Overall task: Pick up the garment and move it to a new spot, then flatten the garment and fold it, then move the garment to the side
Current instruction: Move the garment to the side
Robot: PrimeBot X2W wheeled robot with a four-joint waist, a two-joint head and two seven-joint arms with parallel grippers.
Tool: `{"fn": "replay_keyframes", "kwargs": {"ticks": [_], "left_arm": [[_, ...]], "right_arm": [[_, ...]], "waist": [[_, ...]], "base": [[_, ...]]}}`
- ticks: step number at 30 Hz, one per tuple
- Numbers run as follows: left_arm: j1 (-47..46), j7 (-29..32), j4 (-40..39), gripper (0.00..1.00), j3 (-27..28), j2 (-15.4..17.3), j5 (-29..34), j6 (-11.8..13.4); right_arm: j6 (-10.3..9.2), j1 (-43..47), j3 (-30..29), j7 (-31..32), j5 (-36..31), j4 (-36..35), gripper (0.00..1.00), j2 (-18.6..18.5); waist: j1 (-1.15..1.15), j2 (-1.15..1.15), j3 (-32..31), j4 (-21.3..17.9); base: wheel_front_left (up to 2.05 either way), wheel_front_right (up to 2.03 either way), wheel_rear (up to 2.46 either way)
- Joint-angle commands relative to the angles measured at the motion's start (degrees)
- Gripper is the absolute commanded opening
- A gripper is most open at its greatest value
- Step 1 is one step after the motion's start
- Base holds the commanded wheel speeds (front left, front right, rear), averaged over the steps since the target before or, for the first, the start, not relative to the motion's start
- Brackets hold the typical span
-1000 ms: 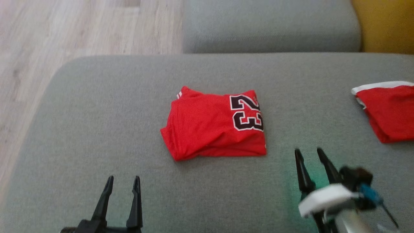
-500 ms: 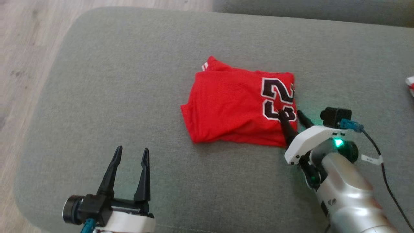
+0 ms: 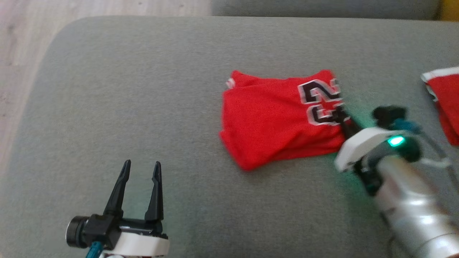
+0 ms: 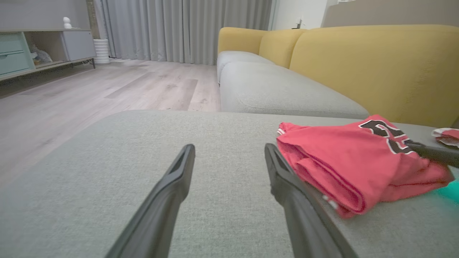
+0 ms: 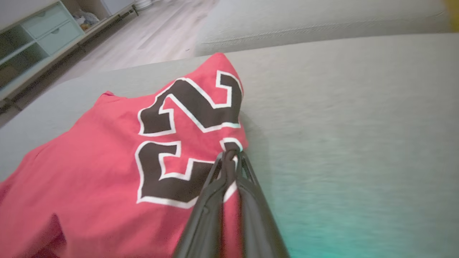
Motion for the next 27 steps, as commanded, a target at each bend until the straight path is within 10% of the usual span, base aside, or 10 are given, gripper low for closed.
{"fn": "replay_keyframes", "kwargs": {"ticks": [1, 23, 25, 26, 27], "left_arm": [[-1.9, -0.3, -2.0, 1.0, 2.0, -0.1, 0.6, -0.1], [-6.1, -0.3, -2.5, 1.0, 3.3, -0.1, 3.4, -2.8], [-6.5, -0.3, -2.7, 1.0, 3.5, -0.1, 3.4, -2.9], [-6.7, -0.3, -3.1, 1.0, 3.7, -0.1, 3.2, -2.9], [-6.8, -0.3, -3.7, 1.0, 4.1, -0.1, 3.0, -2.9]], "right_arm": [[0.2, -2.1, 1.1, 0.1, 0.2, -2.1, 0.0, -3.8], [0.2, -12.5, -9.8, 2.4, -5.2, -3.9, 0.0, -28.0], [0.2, -12.4, -11.5, 3.3, -6.1, -2.9, 0.4, -28.5], [0.2, -12.3, -12.1, 3.5, -7.0, -2.6, 1.0, -28.8], [0.2, -12.4, -12.6, 3.0, -8.5, -2.6, 1.0, -29.2]], "waist": [[0.0, 0.0, 0.5, -2.4], [0.0, 0.0, 8.1, -7.6], [0.0, 0.0, 7.8, -7.8], [0.0, 0.0, 7.5, -8.0], [0.0, 0.0, 7.3, -8.2]], "base": [[0.0, 0.0, 0.0], [0.0, 0.0, 0.0], [0.0, 0.0, 0.0], [0.0, 0.0, 0.0], [0.0, 0.0, 0.0]]}}
